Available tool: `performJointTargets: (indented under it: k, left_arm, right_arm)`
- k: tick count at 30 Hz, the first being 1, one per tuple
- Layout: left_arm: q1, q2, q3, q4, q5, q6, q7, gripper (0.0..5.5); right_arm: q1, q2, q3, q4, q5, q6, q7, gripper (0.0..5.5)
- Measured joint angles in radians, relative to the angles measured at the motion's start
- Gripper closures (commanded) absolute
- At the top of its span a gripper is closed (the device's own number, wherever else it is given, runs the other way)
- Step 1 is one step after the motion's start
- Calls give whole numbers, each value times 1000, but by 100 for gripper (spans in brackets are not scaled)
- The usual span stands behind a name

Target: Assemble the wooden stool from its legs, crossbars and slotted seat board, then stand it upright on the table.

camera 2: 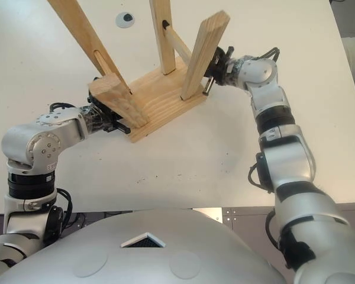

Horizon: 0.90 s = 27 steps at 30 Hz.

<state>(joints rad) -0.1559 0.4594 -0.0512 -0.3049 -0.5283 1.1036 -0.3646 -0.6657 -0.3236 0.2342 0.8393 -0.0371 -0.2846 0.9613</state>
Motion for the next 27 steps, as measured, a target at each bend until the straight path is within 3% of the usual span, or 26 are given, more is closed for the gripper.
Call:
performJointTargets:
  k: [4, 10, 13, 17, 20, 25, 27]
  left_arm:
    - [-55, 42, -23, 121, 64, -96, -51, 546]
    - [-122, 53, -37, 287, 114, -217, -128, 546]
    - [-93, 113, -22, 298, 136, -302, -199, 550]
    - [0, 270, 46, 289, 174, -493, -360, 502]
    - [65, 368, 83, 250, 127, -527, -535, 445]
    - [123, 397, 84, 144, 57, -515, -673, 378]
    - [125, 388, 83, 139, 51, -512, -670, 378]
  right_arm:
    - [103, -34, 10, -266, 51, 101, 110, 550]
    - [177, -73, 23, -365, 30, 199, 104, 550]
    - [193, -98, 20, -364, 9, 195, 92, 494]
    - [193, -195, -29, -327, 5, 154, 85, 443]
    - [199, -256, -47, -350, 27, 139, 147, 380]
    - [271, -274, -31, -474, 93, 192, 239, 302]
    - [286, -271, -29, -515, 122, 236, 249, 302]
